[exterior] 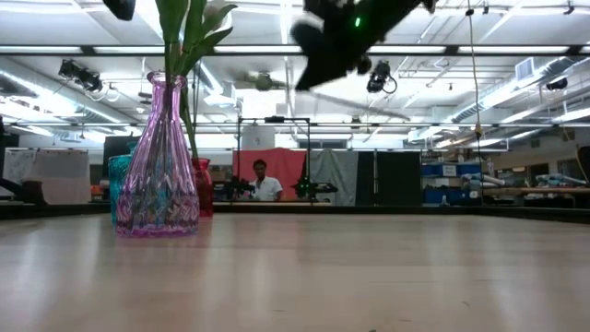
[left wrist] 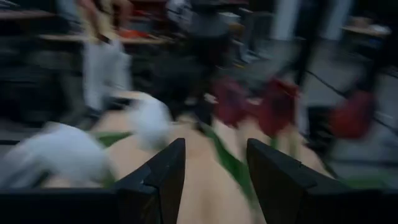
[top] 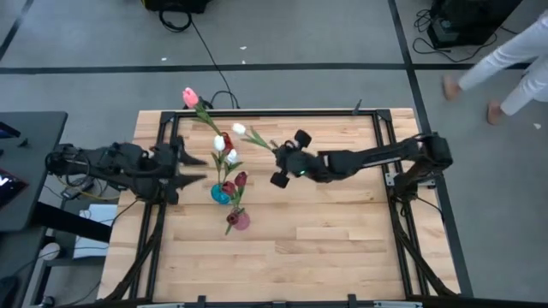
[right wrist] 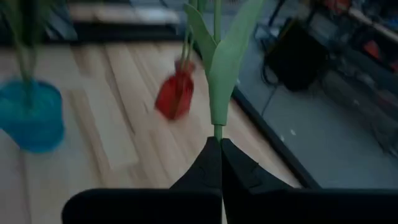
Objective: Sort flowers into vase by color
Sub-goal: Put the white tulip into the blue vase
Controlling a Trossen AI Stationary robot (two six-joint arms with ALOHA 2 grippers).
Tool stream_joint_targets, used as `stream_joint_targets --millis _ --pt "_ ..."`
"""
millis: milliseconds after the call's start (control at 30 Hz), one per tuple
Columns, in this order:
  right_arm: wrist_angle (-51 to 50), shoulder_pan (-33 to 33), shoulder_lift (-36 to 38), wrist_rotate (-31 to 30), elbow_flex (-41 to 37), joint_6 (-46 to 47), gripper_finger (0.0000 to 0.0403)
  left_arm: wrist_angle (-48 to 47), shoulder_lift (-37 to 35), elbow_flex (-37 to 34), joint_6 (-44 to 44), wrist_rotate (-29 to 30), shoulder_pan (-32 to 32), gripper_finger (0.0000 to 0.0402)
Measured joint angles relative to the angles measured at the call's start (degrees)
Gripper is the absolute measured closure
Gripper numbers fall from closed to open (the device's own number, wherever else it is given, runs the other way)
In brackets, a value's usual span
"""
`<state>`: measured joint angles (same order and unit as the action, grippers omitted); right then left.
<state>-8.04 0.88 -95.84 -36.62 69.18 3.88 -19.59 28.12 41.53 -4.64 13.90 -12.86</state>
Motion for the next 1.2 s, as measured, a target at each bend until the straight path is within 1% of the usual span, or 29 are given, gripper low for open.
stream_joint_targets --millis 67,133,233,367,500,633,767,867,1000,1200 --pt "1.68 -0.27 3.02 1.5 -0.01 -2.03 0.0401 -0.1 0.71 1.72 1.02 4.8 0.13 0.0224" --pt "4.94 -0.95 5.83 4.07 -0.01 -4.02 0.0401 -0.12 1.9 3.79 2.24 8.21 0.36 0.0224" --pt "11.83 -2.25 8.2 9.72 0.07 -8.31 0.0401 -0.86 4.25 7.04 3.52 9.27 1.4 0.0224" --pt "22.06 -3.71 8.3 18.84 0.08 -12.66 0.0401 -1.09 8.54 11.67 4.48 10.49 3.67 0.0224" --pt "26.04 -5.16 7.6 28.2 2.58 -12.78 0.0401 -1.07 12.99 15.83 6.54 10.44 5.69 0.0224" --pt "26.64 -5.75 6.69 34.89 5.76 -11.58 0.0401 -0.54 16.89 18.94 8.47 6.97 6.7 0.0224" --pt "32.47 -5.75 6.89 39.74 7.21 -10.92 0.0401 1.59 20.85 20.86 9.23 2.25 7.41 0.0224" --pt "32.67 -5.6 6.82 43.94 8.56 -9.89 0.0401 2.64 24.11 22.17 10.15 -0.44 8.01 0.0224" --pt "33.27 -4.58 6.82 44.65 8.66 -9.92 0.0401 3.44 28.13 25.03 10.44 -3.08 8.41 0.0225" --pt "32.88 -3.29 6.8 44.83 8.66 -11.45 0.04 3.56 33.68 30.22 12.11 -4.21 8.41 0.0231"
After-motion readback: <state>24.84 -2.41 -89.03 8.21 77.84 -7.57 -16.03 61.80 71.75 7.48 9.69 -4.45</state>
